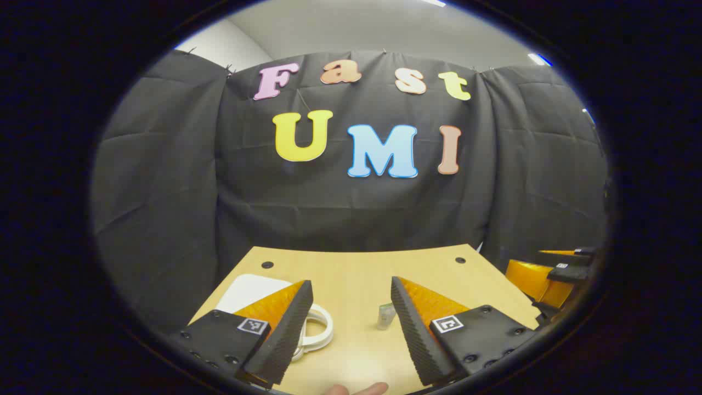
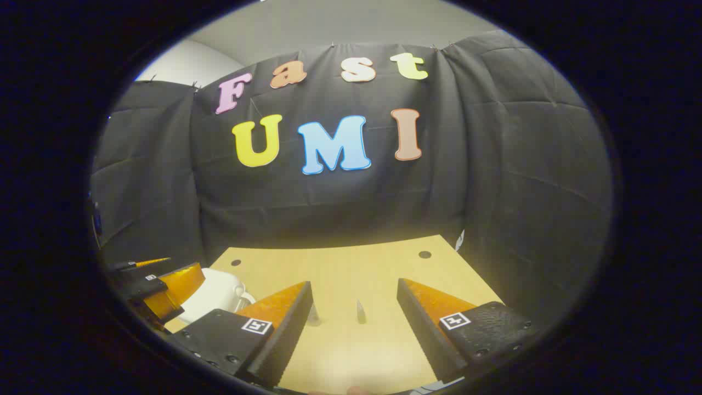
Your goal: First open the suitcase, pack the skin care products into it, and then close the suitcase.
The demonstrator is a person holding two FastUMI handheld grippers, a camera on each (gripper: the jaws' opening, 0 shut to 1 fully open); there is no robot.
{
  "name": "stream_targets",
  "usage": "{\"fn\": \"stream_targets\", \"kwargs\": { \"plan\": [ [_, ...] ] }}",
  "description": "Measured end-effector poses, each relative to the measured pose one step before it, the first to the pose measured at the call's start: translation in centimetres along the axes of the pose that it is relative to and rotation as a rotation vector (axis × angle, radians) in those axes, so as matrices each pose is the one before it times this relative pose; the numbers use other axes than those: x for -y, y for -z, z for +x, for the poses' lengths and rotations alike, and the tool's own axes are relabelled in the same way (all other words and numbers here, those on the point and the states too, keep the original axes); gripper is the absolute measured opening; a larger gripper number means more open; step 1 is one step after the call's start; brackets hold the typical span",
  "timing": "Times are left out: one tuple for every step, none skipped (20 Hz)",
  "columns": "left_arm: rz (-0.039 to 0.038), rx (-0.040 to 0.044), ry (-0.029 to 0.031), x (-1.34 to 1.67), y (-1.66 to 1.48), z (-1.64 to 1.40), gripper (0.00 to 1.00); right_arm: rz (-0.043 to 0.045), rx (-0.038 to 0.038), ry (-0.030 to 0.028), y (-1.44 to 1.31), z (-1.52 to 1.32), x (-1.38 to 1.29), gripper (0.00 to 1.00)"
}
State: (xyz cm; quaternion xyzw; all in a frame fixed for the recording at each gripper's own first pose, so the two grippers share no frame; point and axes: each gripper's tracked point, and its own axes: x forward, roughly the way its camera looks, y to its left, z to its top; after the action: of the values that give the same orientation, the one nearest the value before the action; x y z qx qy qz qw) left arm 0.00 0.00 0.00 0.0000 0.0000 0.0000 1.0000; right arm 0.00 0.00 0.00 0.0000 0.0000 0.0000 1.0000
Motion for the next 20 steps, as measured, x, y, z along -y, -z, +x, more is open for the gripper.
{"fn": "stream_targets", "kwargs": {
  "plan": [
    [0.01592,-0.01371,-0.00972,-0.129,0.421,0.033,0.93,0.00466,-0.00365,-0.00226,0.041,0.03,-0.055,0.94],
    [0.01353,-0.01239,-0.00389,-0.061,0.434,0.167,0.92,0.00482,-0.00498,-0.00025,0.191,-0.132,-0.03,0.94],
    [0.01078,-0.00959,-0.00292,-0.366,0.837,0.075,0.93,0.00534,-0.00423,0.0008,0.113,-0.032,-0.016,0.94],
    [0.00629,-0.0015,0.00536,-0.119,0.518,0.011,0.92,0.00678,-0.00265,0.00123,0.29,-0.1,0.005,0.94],
    [0.00201,-0.00397,0.01741,0.158,0.498,-0.087,0.93,0.00685,-0.00459,0.00461,0.294,-0.211,0.089,0.94],
    [0.00255,-0.01334,0.00877,-0.023,0.708,0.01,0.92,0.0041,-0.0093,0.00591,0.548,-0.132,0.122,0.94],
    [0.00247,-0.01941,-0.00037,-0.051,1.552,-0.222,0.92,0.00199,-0.01362,0.00666,0.489,-0.085,0.196,0.94],
    [-0.00454,-0.02309,0.00429,0.18,1.578,-0.15,0.92,0.00066,-0.0114,0.00747,0.673,-0.129,0.24,0.94],
    [-0.0149,-0.02185,-0.00068,-0.137,1.167,-0.049,0.92,0.00001,-0.01096,0.01022,0.362,-0.158,0.255,0.94],
    [-0.02176,-0.02196,-0.00274,-0.389,0.948,0.338,0.92,0.00149,-0.01127,0.00874,0.485,-0.089,0.236,0.94],
    [-0.02429,-0.02095,-0.00667,-0.556,0.667,0.61,0.93,0.0036,-0.00771,0.00447,0.218,-0.169,0.152,0.94],
    [-0.02169,-0.01726,-0.00262,-0.35,0.386,0.702,0.93,0.00323,-0.0027,0.00679,0.151,-0.238,0.194,0.94],
    [-0.01704,-0.01708,-0.00319,-0.372,0.418,0.92,0.92,0.00267,0.00125,0.00923,-0.026,-0.151,0.244,0.94],
    [-0.01171,-0.01809,-0.00225,-0.398,0.428,0.974,0.93,0.00281,0.00035,0.00947,0.064,-0.02,0.32,0.94],
    [-0.00951,-0.01587,-0.00215,-0.33,0.301,1.287,0.93,0.00389,-0.00157,0.00928,0.118,-0.044,0.189,0.94],
    [-0.00637,-0.0167,0.00491,-0.408,0.104,1.364,0.93,0.00628,-0.00324,0.00808,0.217,0.017,0.141,0.94],
    [-0.00433,-0.01355,-0.00286,-0.619,-0.19,1.688,0.93,0.00834,-0.00434,0.00599,0.065,-0.092,0.158,0.94],
    [-0.00118,-0.01234,-0.00997,-0.895,-0.114,1.386,0.93,0.00981,-0.00337,0.00701,0.179,-0.021,0.2,0.94],
    [0.00623,-0.01359,-0.00525,-0.648,0.003,1.433,0.93,0.01213,-0.0062,0.00676,0.173,-0.122,0.174,0.94],
    [0.01137,-0.01663,-0.00563,-0.646,0.117,1.387,0.93,0.01538,-0.00015,0.01192,0.229,-0.062,0.359,0.94]
  ]
}}
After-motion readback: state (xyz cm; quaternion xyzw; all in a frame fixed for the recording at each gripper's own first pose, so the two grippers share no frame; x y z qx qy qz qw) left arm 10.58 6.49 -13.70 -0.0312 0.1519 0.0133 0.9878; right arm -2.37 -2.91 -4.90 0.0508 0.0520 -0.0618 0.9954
